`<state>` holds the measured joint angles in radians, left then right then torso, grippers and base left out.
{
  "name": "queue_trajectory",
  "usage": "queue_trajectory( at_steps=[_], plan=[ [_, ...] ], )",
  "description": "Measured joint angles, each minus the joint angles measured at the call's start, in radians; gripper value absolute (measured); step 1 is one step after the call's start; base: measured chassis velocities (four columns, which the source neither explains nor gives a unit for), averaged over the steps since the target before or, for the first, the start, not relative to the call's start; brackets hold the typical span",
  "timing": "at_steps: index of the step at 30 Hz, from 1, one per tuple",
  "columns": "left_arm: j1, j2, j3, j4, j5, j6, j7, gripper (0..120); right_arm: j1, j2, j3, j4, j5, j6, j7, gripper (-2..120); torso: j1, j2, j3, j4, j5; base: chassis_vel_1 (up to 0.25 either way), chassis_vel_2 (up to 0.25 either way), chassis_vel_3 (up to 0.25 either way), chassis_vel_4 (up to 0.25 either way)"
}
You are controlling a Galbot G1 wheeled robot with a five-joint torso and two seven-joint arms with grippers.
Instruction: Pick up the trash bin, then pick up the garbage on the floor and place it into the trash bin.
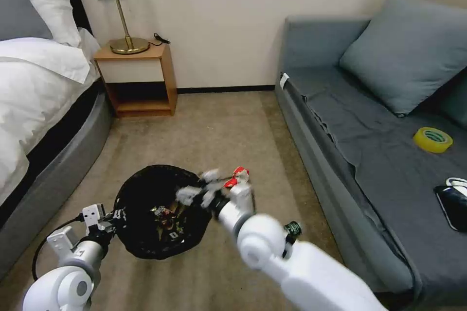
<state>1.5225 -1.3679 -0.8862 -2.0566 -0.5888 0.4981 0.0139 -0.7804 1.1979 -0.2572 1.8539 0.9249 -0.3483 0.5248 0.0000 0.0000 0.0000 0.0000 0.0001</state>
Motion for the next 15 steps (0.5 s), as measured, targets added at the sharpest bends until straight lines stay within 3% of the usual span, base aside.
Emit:
queue_trajectory(
  at_steps=[3, 5, 8, 10, 12, 14, 15],
  plan=[
    [-0.005, 0.009, -0.002, 0.002, 0.002, -0.004, 0.005, 3, 0.008, -0.014, 0.028, -0.044, 0.051, -0.035, 0.082, 100, 0.000, 0.000, 0.000, -0.0001, -0.0001, 0.000, 0.000, 0.000, 0.000],
    [-0.010, 0.023, 0.000, 0.007, 0.002, -0.011, 0.014, 3, 0.009, -0.022, 0.036, -0.103, 0.110, -0.081, 0.210, 100, 0.000, 0.000, 0.000, -0.0002, 0.0000, 0.000, 0.000, 0.000, 0.000],
    [-0.014, 0.030, 0.004, 0.010, 0.004, -0.014, 0.016, 3, 0.003, -0.020, 0.031, -0.138, 0.118, -0.102, 0.277, 100, 0.000, 0.000, 0.000, 0.0000, -0.0001, 0.000, 0.000, 0.000, 0.000],
    [-0.025, 0.041, 0.016, 0.019, 0.007, -0.026, 0.027, 3, -0.007, 0.011, 0.022, -0.228, 0.148, -0.129, 0.418, 100, 0.000, 0.000, 0.000, -0.0002, 0.0000, 0.000, 0.000, 0.000, 0.000],
    [-0.027, 0.043, 0.017, 0.021, 0.008, -0.029, 0.030, 3, -0.007, 0.019, 0.023, -0.244, 0.165, -0.131, 0.444, 100, 0.000, 0.000, 0.000, -0.0002, 0.0000, 0.000, 0.000, 0.000, 0.000],
    [-0.037, 0.050, 0.027, 0.037, 0.009, -0.045, 0.040, 3, 0.000, 0.060, 0.039, -0.326, 0.269, -0.133, 0.570, 100, 0.000, 0.000, 0.000, 0.0000, 0.0001, 0.000, 0.000, 0.000, 0.000],
    [-0.037, 0.050, 0.027, 0.037, 0.009, -0.045, 0.040, 3, 0.000, 0.060, 0.039, -0.326, 0.269, -0.133, 0.570, 100, 0.000, 0.000, 0.000, 0.0000, 0.0001, 0.000, 0.000, 0.000, 0.000]
  ],
)
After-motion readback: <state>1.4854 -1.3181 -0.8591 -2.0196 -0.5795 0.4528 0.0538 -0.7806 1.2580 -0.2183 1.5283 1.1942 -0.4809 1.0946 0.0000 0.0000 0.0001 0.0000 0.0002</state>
